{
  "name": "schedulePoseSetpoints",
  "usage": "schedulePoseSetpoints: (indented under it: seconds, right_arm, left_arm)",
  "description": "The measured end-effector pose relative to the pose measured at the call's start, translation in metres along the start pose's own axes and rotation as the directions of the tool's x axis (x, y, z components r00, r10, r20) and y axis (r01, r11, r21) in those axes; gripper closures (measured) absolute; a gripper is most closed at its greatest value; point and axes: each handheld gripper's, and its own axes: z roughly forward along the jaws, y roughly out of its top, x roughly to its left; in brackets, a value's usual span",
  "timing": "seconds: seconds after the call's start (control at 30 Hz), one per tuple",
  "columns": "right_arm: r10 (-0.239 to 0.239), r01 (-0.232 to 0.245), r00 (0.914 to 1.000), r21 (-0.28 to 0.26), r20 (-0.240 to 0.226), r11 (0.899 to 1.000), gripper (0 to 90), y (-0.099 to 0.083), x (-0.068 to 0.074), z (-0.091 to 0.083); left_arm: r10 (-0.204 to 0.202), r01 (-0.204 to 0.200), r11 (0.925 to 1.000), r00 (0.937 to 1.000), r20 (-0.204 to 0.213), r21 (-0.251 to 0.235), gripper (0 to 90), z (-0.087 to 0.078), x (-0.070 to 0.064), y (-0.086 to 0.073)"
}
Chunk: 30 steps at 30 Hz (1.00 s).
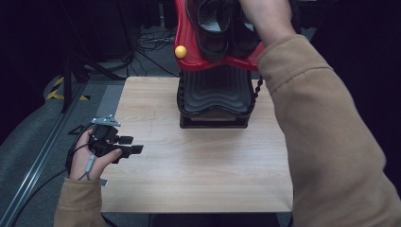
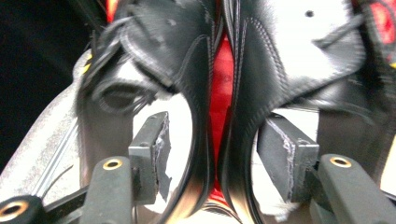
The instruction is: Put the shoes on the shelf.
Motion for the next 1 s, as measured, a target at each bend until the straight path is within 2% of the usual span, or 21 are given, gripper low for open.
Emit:
schedulePoseSetpoints:
  seconds: [0.03, 0.13, 0.3, 0.33, 0.37, 0.4, 0.57, 0.7, 0.73, 0.87, 0.9, 1.0]
  right_arm:
    - [-0.036, 0.036, 0.9992, -0.012, -0.019, 0.999, 43.9, -0.006, -0.005, -0.013]
    - [-0.08, 0.079, 0.9958, -0.029, -0.045, 0.996, 42.8, -0.017, -0.018, -0.034]
    - [-0.107, 0.102, 0.9902, -0.058, -0.089, 0.993, 41.0, -0.033, -0.044, -0.066]
    - [-0.107, 0.102, 0.9902, -0.058, -0.089, 0.993, 41.0, -0.033, -0.044, -0.066]
    - [-0.118, 0.112, 0.989, -0.066, -0.089, 0.991, 39.9, -0.041, -0.056, -0.077]
    - [-0.118, 0.112, 0.989, -0.066, -0.089, 0.991, 39.9, -0.041, -0.056, -0.077]
    - [-0.148, 0.142, 0.985, -0.063, -0.089, 0.988, 39.2, -0.059, -0.08, -0.097]
    - [-0.185, 0.179, 0.9771, -0.065, -0.105, 0.982, 37.5, -0.076, -0.097, -0.107]
    - [-0.205, 0.198, 0.9731, -0.075, -0.105, 0.977, 37.5, -0.082, -0.102, -0.109]
    - [-0.226, 0.217, 0.9651, -0.075, -0.133, 0.973, 37.4, -0.104, -0.117, -0.108]
    - [-0.226, 0.217, 0.9651, -0.075, -0.133, 0.973, 37.4, -0.104, -0.117, -0.108]
    - [-0.265, 0.259, 0.9553, -0.065, -0.13, 0.964, 37.4, -0.125, -0.126, -0.101]
  left_arm:
    - [0.0, 0.0, 1.0, 1.0, -0.003, 0.0, 42.8, 0.0, 0.0, 0.0]
    - [-0.006, 0.006, 1.0, 1.0, -0.008, 0.006, 42.8, 0.0, -0.001, -0.002]
    - [-0.007, 0.007, 1.0, 0.9998, -0.019, 0.003, 42.7, -0.003, -0.003, -0.002]
    - [-0.007, 0.007, 1.0, 0.9998, -0.019, 0.003, 42.7, -0.003, -0.003, -0.002]
    - [-0.004, 0.004, 1.0, 0.9997, -0.025, 0.003, 42.7, -0.003, -0.003, -0.001]
    - [-0.006, 0.006, 1.0, 0.9997, -0.024, 0.004, 42.7, -0.002, -0.003, -0.001]
    - [-0.008, 0.008, 0.9999, 0.9997, -0.025, 0.007, 42.7, -0.001, -0.002, 0.0]
    - [-0.008, 0.008, 0.9999, 0.9995, -0.032, 0.008, 42.4, 0.001, -0.002, 0.001]
    - [-0.007, 0.007, 0.9999, 0.9994, -0.033, 0.009, 42.2, 0.001, -0.002, 0.001]
    - [-0.005, 0.006, 0.9998, 0.9993, -0.036, 0.017, 42.2, 0.003, -0.004, 0.0]
    - [-0.002, 0.003, 0.9998, 0.9993, -0.037, 0.018, 42.2, 0.003, -0.004, 0.0]
    - [-0.003, 0.004, 0.9997, 0.9992, -0.041, 0.022, 42.2, 0.004, -0.005, -0.002]
